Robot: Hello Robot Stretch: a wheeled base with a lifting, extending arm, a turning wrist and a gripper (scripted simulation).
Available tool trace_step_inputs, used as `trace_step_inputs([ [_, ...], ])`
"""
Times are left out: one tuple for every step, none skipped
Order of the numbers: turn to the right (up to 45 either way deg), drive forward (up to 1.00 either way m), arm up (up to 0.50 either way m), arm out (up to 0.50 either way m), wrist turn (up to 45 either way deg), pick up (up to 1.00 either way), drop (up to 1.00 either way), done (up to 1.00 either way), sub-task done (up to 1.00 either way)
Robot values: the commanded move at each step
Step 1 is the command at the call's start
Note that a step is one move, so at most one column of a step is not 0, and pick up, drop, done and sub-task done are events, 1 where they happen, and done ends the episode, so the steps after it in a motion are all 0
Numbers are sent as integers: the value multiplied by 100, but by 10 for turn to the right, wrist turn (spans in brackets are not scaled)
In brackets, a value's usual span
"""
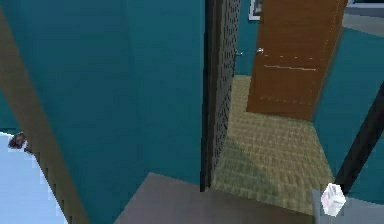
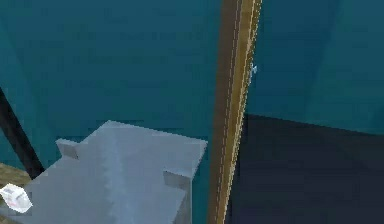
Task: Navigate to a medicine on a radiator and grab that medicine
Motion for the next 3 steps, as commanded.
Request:
trace_step_inputs([
  [-420,0,0,0,0,0,0,0,0],
  [0,30,0,0,0,0,0,0,0],
  [450,0,0,0,0,0,0,0,0],
])
